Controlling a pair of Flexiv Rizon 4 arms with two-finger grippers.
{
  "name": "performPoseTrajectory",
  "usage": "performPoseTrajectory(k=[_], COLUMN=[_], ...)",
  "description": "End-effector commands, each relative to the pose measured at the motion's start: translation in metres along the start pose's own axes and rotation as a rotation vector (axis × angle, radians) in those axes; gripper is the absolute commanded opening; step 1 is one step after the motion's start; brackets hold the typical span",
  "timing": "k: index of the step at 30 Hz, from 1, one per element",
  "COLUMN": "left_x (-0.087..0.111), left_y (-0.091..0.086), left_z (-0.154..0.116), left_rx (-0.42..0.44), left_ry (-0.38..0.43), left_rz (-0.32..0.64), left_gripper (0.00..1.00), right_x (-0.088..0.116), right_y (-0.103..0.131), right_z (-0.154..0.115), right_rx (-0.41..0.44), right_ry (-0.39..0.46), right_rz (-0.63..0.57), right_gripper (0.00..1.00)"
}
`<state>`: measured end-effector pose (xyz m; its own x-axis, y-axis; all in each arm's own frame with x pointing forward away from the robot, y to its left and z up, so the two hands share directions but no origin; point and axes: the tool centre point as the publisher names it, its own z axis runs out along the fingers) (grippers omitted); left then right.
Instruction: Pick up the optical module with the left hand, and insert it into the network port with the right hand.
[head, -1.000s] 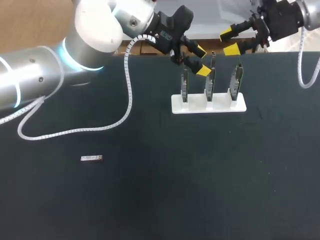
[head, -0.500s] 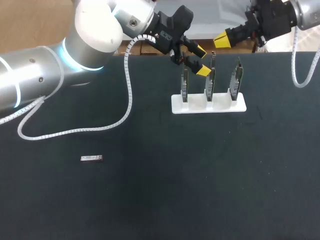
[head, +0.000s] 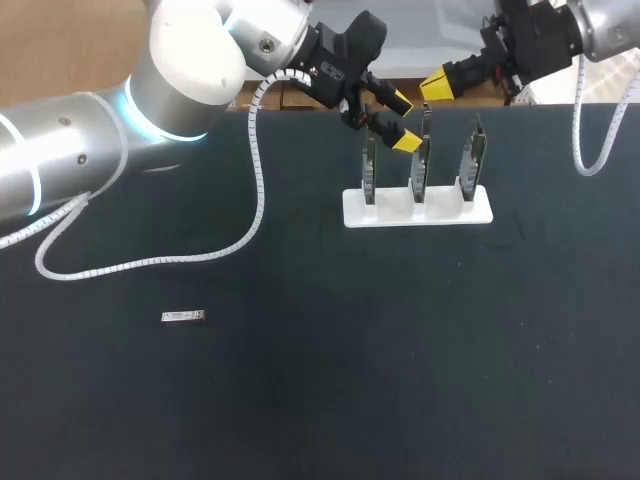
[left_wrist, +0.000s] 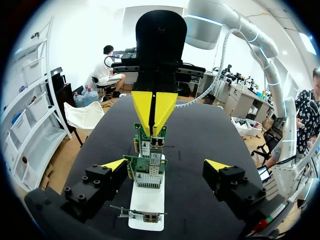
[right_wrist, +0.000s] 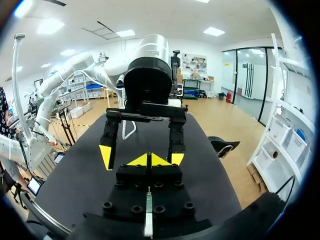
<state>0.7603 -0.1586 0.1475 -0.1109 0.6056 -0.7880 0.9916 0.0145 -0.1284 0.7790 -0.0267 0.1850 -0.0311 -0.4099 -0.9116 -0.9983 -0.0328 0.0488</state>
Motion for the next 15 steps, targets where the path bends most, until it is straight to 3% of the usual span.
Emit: performPoseTrajectory(k=[1, 15], left_x=[-0.0008, -0.0008], left_y=[0.002, 0.002], left_z=[0.0003, 0.0003], left_rx=[0.004, 0.004], left_ry=[0.004, 0.004], left_rz=[0.0, 0.0], left_gripper=[1.0, 1.0], right_x=[0.0039, 0.01], right_y=[-0.0006, -0.0001], right_z=[-0.0005, 0.0061], right_rx=[-0.001, -0.022], right_ry=[0.004, 0.024], right_rz=[0.008, 0.018], right_gripper=[0.0, 0.0])
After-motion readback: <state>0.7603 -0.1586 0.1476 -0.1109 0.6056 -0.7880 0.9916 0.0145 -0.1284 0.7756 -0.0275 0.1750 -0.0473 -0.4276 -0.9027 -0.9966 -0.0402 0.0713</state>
